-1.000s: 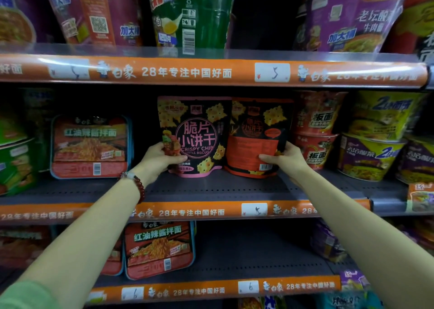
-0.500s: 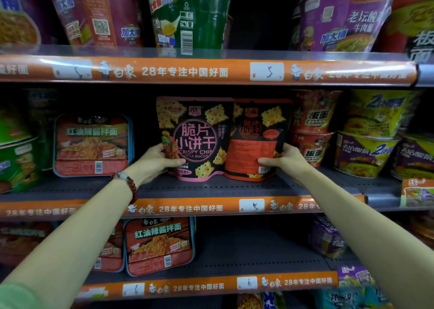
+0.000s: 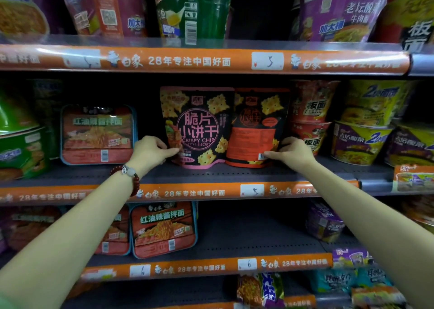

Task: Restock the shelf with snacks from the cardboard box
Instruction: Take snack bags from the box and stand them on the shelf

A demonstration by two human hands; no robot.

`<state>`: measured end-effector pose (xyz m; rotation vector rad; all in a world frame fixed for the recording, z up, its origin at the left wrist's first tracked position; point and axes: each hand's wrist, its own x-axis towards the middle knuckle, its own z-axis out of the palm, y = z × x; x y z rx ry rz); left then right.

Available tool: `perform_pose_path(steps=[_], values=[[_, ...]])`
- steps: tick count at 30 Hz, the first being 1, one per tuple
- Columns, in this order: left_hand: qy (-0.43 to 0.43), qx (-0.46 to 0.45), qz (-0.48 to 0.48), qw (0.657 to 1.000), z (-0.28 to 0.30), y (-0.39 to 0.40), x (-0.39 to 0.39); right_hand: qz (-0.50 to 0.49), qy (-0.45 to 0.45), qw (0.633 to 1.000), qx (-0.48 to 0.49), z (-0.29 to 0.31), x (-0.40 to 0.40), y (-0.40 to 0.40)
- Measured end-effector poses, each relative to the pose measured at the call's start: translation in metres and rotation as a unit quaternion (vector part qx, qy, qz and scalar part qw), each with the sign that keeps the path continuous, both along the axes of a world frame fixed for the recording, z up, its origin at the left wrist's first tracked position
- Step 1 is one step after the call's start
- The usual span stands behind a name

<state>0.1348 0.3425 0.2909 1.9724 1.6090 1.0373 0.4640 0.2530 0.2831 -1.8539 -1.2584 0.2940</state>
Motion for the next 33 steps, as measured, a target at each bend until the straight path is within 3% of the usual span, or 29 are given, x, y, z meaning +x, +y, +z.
perform_pose_path(steps=[6,13,18,25,33], values=[[0.167,0.077,-0.092,0.979,0.014,-0.028,0.017,-0.02,-0.153,0.988,0.008,0.002,-0.018,-0.016],[0.208,0.149,-0.192,0.947,0.016,-0.056,0.071,0.036,-0.2,0.979,-0.016,0.006,-0.046,-0.039],[0.201,0.167,-0.289,0.921,0.014,-0.075,0.123,0.01,-0.234,0.972,-0.01,0.001,-0.034,-0.069],[0.17,0.167,-0.412,0.879,-0.002,-0.134,0.237,-0.086,-0.186,0.977,-0.055,-0.031,0.05,-0.15],[0.199,0.129,-0.537,0.81,-0.057,-0.226,0.384,-0.188,-0.121,0.963,-0.152,-0.086,0.166,-0.268]])
